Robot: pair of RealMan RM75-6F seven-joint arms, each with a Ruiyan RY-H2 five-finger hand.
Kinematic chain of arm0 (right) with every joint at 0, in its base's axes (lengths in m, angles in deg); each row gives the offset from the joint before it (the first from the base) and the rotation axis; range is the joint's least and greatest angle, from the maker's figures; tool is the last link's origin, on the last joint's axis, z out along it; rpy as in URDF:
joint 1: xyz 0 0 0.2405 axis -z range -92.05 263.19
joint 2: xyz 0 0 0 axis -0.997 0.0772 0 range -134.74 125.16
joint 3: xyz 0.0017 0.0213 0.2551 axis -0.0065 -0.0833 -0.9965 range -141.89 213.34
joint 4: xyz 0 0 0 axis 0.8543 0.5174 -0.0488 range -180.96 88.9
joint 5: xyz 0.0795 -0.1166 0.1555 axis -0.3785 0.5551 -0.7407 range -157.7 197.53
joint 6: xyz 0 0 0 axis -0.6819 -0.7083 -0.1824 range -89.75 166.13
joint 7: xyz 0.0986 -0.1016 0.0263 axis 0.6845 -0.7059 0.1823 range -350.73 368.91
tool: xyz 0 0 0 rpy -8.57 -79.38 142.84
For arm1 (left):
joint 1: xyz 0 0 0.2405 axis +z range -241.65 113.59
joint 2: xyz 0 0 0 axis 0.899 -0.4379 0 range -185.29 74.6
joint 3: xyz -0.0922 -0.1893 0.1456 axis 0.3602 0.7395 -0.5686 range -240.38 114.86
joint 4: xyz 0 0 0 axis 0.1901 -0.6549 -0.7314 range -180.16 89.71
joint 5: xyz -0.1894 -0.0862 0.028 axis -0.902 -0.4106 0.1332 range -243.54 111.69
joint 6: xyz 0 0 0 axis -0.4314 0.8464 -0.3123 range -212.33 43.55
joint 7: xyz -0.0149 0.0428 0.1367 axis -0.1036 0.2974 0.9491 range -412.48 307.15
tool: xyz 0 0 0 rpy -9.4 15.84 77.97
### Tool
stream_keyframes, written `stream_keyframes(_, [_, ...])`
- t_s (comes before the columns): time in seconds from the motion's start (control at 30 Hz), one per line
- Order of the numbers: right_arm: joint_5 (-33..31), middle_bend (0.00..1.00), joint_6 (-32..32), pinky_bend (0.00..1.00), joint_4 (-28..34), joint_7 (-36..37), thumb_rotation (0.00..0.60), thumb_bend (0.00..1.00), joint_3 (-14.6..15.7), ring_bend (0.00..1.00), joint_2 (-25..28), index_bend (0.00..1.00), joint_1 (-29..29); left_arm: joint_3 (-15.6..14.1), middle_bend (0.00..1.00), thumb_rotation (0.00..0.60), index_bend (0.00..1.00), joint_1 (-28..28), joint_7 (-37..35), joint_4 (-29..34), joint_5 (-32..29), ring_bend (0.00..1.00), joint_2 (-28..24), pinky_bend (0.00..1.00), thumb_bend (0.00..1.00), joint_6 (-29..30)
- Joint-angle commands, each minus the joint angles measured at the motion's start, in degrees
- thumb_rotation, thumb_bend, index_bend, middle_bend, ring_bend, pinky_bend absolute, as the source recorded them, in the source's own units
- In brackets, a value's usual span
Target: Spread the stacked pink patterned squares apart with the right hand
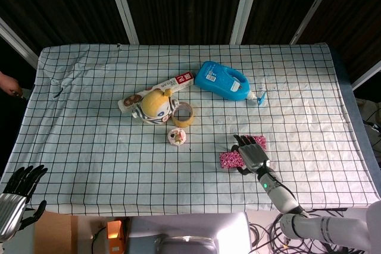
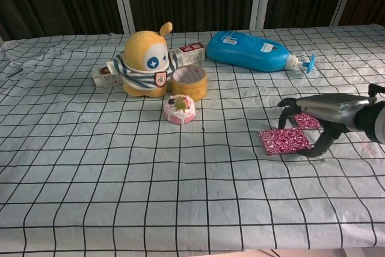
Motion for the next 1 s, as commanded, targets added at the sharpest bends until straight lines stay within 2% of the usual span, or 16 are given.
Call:
stream_keyframes(0.03, [0.1, 0.00, 0.4, 0.08, -0.1, 0.1, 0.600, 0.27, -0.1, 0.00, -0.2, 0.45, 0.1, 0.0, 0.05, 0.600, 0.00, 0.0, 0.0, 0.0, 0.0, 0.00, 0.0, 0.00, 0.45, 0.0])
stream_keyframes(0.27, [2.9, 0.00, 1.7, 0.10, 1.1, 2.8, 0.600, 0.27, -0.6, 0.00, 1.1, 0.49, 1.3, 0.0, 0.05, 0.600, 0.00, 0.1, -0.1, -0.1, 0.0, 0.00, 0.0, 0.00, 0.45, 0.2])
stream_keyframes(0.47, [8.2, 0.00, 3.6, 0.10, 4.4, 5.5, 0.600, 0.27, 0.4, 0.00, 3.8, 0.49, 3.2, 0.0, 0.05, 0.600, 0.00, 0.1, 0.1, 0.0, 0.0, 0.00, 0.1, 0.00, 0.45, 0.2])
stream_keyframes(0.57, [12.7, 0.00, 5.1, 0.10, 6.7, 7.0, 0.600, 0.27, 2.0, 0.00, 5.5, 0.49, 4.7, 0.1, 0.05, 0.600, 0.00, 0.1, 0.1, 0.0, -0.1, 0.00, 0.1, 0.00, 0.45, 0.1])
stream_keyframes(0.8, [23.8, 0.00, 8.4, 0.10, 9.3, 7.2, 0.600, 0.27, 8.4, 0.00, 8.3, 0.47, 8.9, 0.1, 0.05, 0.600, 0.00, 0.0, 0.4, 0.2, -0.1, 0.00, 0.1, 0.00, 0.45, -0.1])
stream_keyframes(1.0, [26.2, 0.00, 9.8, 0.10, 6.2, 4.2, 0.600, 0.27, 10.6, 0.00, 7.5, 0.42, 11.4, 0.0, 0.05, 0.600, 0.00, 0.0, 0.8, 0.3, 0.0, 0.00, 0.2, 0.00, 0.45, -0.3])
